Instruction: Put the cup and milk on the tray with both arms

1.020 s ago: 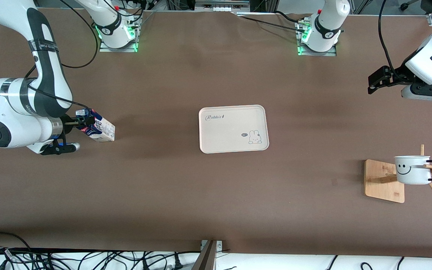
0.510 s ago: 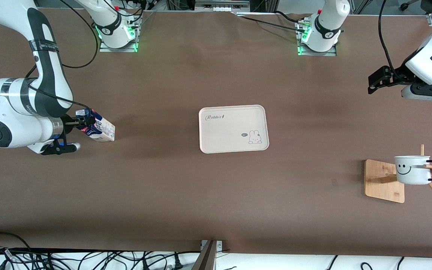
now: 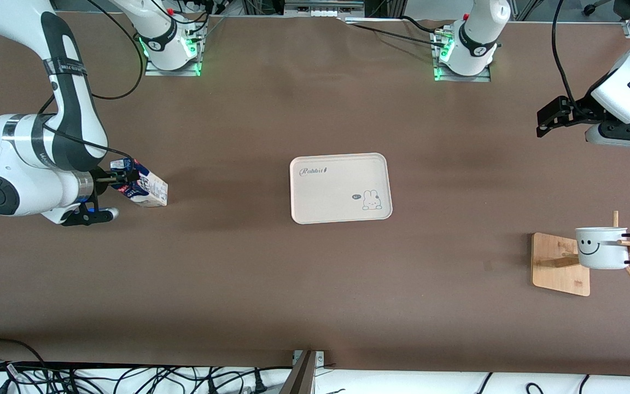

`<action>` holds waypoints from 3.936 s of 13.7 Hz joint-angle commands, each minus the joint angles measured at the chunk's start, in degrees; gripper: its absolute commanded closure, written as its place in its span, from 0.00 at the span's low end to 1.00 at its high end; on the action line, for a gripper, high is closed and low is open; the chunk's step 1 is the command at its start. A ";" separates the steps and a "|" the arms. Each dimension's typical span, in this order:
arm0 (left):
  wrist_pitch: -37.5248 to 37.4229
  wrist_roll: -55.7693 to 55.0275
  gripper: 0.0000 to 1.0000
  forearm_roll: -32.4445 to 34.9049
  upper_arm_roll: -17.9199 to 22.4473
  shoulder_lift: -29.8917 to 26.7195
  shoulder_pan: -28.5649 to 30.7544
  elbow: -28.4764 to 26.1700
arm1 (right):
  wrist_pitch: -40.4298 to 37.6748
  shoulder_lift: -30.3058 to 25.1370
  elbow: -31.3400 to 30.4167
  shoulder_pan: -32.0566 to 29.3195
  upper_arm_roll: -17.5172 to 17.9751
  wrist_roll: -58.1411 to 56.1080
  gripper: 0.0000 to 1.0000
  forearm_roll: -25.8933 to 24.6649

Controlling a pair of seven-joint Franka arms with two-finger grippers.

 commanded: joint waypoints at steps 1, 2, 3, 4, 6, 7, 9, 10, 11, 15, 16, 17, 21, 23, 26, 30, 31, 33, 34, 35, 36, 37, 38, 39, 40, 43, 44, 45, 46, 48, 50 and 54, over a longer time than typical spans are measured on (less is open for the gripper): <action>-0.17 1.09 0.00 0.76 -0.22 -1.04 0.34 -0.73 | -0.26 -0.24 -0.56 0.11 0.06 0.14 0.83 0.65; -0.17 1.00 0.00 0.76 -0.22 -1.04 0.34 -0.65 | -0.26 -0.24 -0.65 0.02 0.06 0.23 0.88 0.83; -0.17 1.09 0.00 0.76 -0.22 -1.04 0.34 -0.73 | -0.17 -0.24 -0.82 -0.07 0.06 0.32 0.93 0.83; -0.17 1.09 0.00 0.76 -0.22 -1.04 0.34 -0.73 | -0.17 -0.24 -1.00 -0.16 0.06 0.32 0.95 0.91; -0.17 1.09 0.00 0.76 -0.22 -1.04 0.34 -0.73 | -0.17 -0.24 -1.00 -0.16 0.15 0.41 0.99 1.00; -0.17 1.09 0.00 0.76 -0.22 -0.95 0.34 -0.73 | -0.17 -0.24 -1.00 -0.16 0.07 0.41 0.99 1.00; -0.17 1.09 0.00 0.76 -0.22 -0.95 0.34 -0.73 | -0.26 -0.24 -1.35 -0.16 0.07 0.41 0.99 1.26; -0.17 1.09 0.00 0.76 -0.22 -1.04 0.34 -0.65 | -0.26 -0.33 -1.35 -0.25 0.06 0.06 0.99 1.79; -0.08 1.00 0.00 0.76 -0.22 -0.95 0.25 -0.65 | -0.26 -0.33 -1.35 -0.25 0.15 -0.20 0.99 1.88; 0.01 1.09 0.00 0.76 -0.22 -0.95 0.34 -0.65 | -1.40 -1.03 -1.26 -0.25 0.06 -0.29 1.00 1.88; 0.01 1.00 0.00 0.76 -0.22 -0.95 0.25 -0.65 | -1.92 -1.12 -1.18 -0.25 0.06 -0.29 1.00 1.97; 0.01 1.09 0.00 0.76 -0.22 -0.95 0.25 -0.65 | -2.19 -1.21 -1.00 -0.25 -0.02 -0.29 1.00 2.32; 0.19 1.00 0.00 0.76 -0.22 -0.95 0.25 -0.65 | -4.11 -2.00 -0.39 -0.25 -0.02 -0.29 1.00 2.32; 0.19 1.09 0.00 0.76 -0.22 -0.95 0.34 -0.65 | -6.31 -3.57 0.49 -0.25 -0.11 0.05 1.00 2.50; 0.01 1.00 0.00 0.76 -0.31 -0.95 0.25 -0.65 | -10.35 -4.20 3.91 -0.25 -0.11 0.50 1.00 2.50; -0.17 1.00 0.00 0.67 -0.22 -1.04 0.34 -0.65 | -16.93 -4.29 10.49 0.10 -0.29 0.93 1.00 2.41; -0.17 1.00 0.00 0.76 -0.22 -1.04 0.34 -0.65 | -18.43 -4.29 11.73 0.11 0.06 2.76 1.00 2.50; -0.17 1.09 0.00 0.67 -0.22 -1.04 0.34 -0.65 | -21.16 -4.98 12.71 0.89 0.24 5.59 1.00 2.67; -0.17 1.09 0.00 0.67 -0.22 -1.04 0.34 -0.73 | -21.26 -6.21 13.06 1.77 0.33 5.77 1.00 2.59; -0.17 1.00 0.00 0.76 -0.22 -1.04 0.34 -0.65 | -21.26 -7.00 13.15 2.73 0.33 5.94 1.00 2.50; -0.17 1.00 0.00 0.76 -0.22 -1.04 0.34 -0.65 | -21.26 -7.45 13.24 3.70 0.33 8.03 1.00 2.50; -0.25 1.00 0.00 0.67 -0.22 -1.04 0.34 -0.65 | -21.26 -8.41 13.15 4.58 0.42 11.01 1.00 2.67; -0.25 1.00 0.00 0.76 -0.22 -1.04 0.34 -0.65 | -21.35 -9.11 13.24 6.24 0.42 13.48 1.00 2.67; -0.25 1.00 0.00 0.67 -0.22 -1.04 0.34 -0.65 | -21.35 -9.64 13.15 8.00 0.42 15.24 1.00 2.67; -0.25 1.00 0.00 0.67 -0.22 -1.04 0.34 -0.65 | -21.26 -9.82 13.24 9.23 0.42 17.18 1.00 2.67; -0.25 1.00 0.00 0.67 -0.22 -1.04 0.34 -0.65 | -20.56 -9.82 13.24 11.18 1.73 24.02 1.00 6.69; -0.25 1.00 0.00 0.67 -0.22 -1.04 0.34 -0.65 | -19.95 -9.82 13.32 11.79 2.52 26.49 1.00 7.50; -0.25 1.00 0.00 0.67 -0.22 -1.04 0.34 -0.65 | -18.73 -9.74 13.32 12.93 2.87 28.43 1.00 7.59; -0.17 1.00 0.00 0.76 -0.22 -1.04 0.34 -0.65 | -17.23 -9.65 13.32 14.94 2.88 31.06 1.00 7.68; -0.25 1.00 0.00 0.67 -0.22 -1.04 0.34 -0.65 | -14.86 -9.30 13.32 18.63 2.88 37.03 1.00 7.68; -0.17 1.00 0.00 0.67 -0.22 -1.04 0.34 -0.65 | -11.00 -8.86 13.24 21.45 2.88 43.44 1.00 10.30; -0.17 1.09 0.00 0.67 -0.22 -1.04 0.34 -0.65 | -3.53 -5.97 13.15 26.46 2.88 51.54 1.00 11.55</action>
